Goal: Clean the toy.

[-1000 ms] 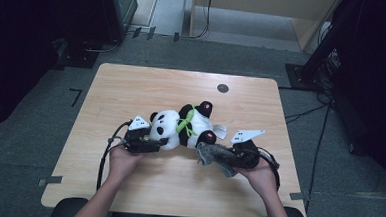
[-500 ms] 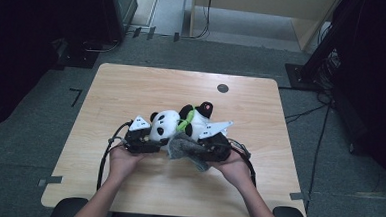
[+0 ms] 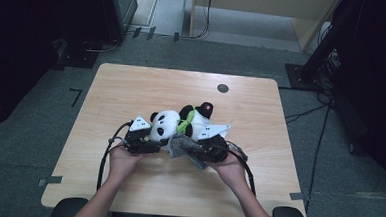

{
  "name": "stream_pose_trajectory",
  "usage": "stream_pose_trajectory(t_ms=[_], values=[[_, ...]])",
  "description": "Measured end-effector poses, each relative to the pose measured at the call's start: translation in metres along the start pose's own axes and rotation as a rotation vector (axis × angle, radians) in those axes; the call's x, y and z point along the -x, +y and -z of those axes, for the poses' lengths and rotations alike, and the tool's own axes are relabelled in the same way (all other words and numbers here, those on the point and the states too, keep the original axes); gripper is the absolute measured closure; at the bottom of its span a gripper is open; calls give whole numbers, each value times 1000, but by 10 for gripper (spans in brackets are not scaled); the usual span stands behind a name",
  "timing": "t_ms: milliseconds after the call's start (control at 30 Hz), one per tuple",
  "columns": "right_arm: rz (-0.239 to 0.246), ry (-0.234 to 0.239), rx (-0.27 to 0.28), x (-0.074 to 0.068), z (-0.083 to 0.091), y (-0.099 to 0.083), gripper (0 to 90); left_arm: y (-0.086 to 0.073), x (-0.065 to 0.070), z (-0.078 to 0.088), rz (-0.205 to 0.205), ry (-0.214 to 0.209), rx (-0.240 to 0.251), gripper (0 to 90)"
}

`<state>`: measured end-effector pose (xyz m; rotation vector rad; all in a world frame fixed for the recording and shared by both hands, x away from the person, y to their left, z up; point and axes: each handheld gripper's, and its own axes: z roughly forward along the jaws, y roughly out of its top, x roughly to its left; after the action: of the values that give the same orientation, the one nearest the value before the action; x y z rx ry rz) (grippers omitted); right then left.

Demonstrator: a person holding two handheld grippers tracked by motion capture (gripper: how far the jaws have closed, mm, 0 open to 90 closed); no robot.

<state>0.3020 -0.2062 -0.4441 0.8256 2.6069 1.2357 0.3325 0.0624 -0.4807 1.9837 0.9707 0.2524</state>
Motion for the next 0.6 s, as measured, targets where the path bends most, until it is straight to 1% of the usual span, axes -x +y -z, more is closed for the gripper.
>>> stream_pose_trajectory(t_ms=[267,433,533,600], values=[[-46,-3,3,10,19,-15,770,0,-1,0,7,-6,-1,306],[-57,-6,-8,14,27,-23,770,1,-1,0,7,-7,-2,307],[-85,-5,-5,21,36,-31,770,1,-2,0,8,-9,-2,307],[-88,-6,-7,23,39,-34,769,1,-2,0,8,-9,-2,306]])
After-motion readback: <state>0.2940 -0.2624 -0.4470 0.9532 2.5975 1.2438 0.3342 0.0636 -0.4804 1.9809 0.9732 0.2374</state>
